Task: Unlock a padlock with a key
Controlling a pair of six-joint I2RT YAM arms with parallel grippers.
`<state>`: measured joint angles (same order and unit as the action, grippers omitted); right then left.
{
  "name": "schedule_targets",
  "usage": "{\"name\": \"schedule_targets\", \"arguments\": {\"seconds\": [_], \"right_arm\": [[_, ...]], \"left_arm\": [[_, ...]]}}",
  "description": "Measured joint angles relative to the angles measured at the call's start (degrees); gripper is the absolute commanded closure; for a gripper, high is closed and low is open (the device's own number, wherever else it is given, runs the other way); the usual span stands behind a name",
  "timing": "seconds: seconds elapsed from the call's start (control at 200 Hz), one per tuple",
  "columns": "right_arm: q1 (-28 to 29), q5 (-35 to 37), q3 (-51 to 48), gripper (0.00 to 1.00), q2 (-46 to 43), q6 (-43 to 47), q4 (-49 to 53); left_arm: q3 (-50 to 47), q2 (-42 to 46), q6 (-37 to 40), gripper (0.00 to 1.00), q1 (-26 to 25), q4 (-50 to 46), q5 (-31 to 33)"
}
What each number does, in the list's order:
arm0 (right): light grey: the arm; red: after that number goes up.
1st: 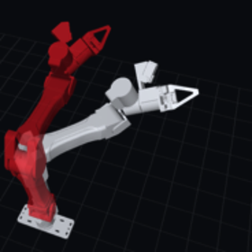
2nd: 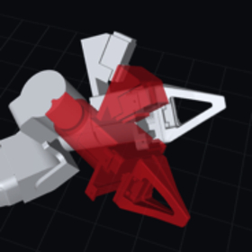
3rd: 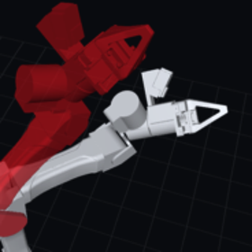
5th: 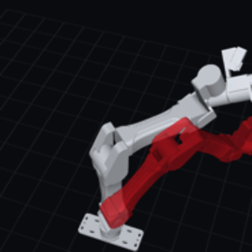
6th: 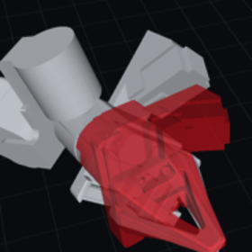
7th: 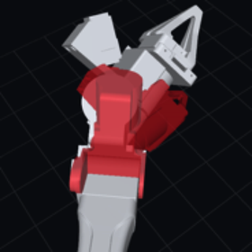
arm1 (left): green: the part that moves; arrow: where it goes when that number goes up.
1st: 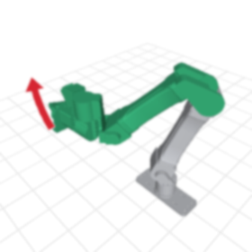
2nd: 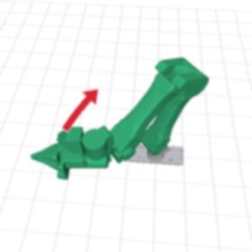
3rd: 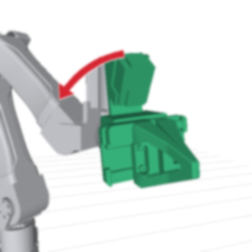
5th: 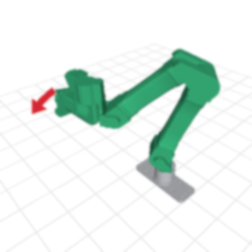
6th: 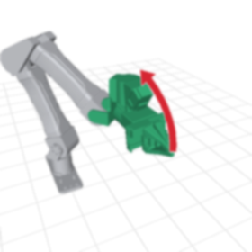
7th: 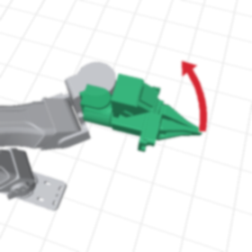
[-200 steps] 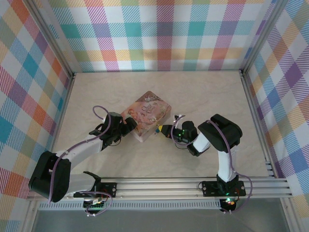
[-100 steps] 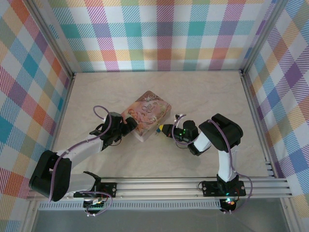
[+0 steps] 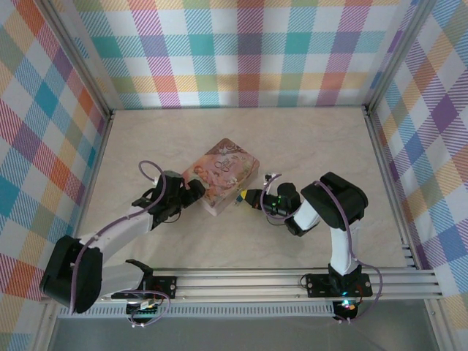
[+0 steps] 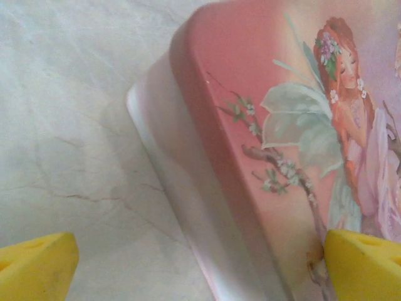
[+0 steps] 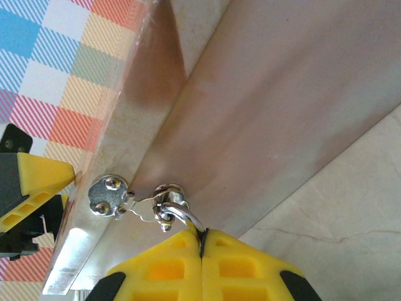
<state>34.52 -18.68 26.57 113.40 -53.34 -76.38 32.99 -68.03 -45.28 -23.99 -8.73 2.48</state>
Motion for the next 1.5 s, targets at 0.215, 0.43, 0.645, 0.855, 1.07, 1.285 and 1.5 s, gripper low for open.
{"name": "schedule_targets", "arguments": {"seconds": [0.215, 0.43, 0.645, 0.855, 1.07, 1.285, 1.5], "right_arm": [[1.2, 0.0, -1.2, 1.00, 0.0, 0.0, -1.0], [1.2, 0.0, -1.4, 1.00, 0.0, 0.1, -1.2], [1.2, 0.3, -1.5, 1.00, 0.0, 0.2, -1.4], [1.2, 0.7, -1.5, 1.00, 0.0, 0.2, -1.5], [1.2, 0.7, -1.5, 1.00, 0.0, 0.1, -1.5], [1.2, 1.6, -1.5, 1.00, -0.5, -1.8, -1.2], [1.1, 1.7, -1.5, 1.00, -1.3, -5.0, 0.0]], "left_arm": [[5.8, 3.4, 4.6, 0.04, 0.0, -11.1, 1.4], [16.6, 2.3, 9.8, 0.11, -2.7, -12.3, -2.9], [26.2, -8.2, 13.2, 0.13, -11.0, -10.8, -7.7], [29.5, -18.2, 13.7, 0.13, -14.6, -8.9, -10.6], [29.5, -21.2, 13.6, 0.13, -14.9, -6.7, -12.1], [28.7, -22.6, 12.9, 0.13, -15.0, -4.5, -12.5], [27.1, -22.6, 12.3, 0.12, -15.0, -2.6, -12.3]]}}
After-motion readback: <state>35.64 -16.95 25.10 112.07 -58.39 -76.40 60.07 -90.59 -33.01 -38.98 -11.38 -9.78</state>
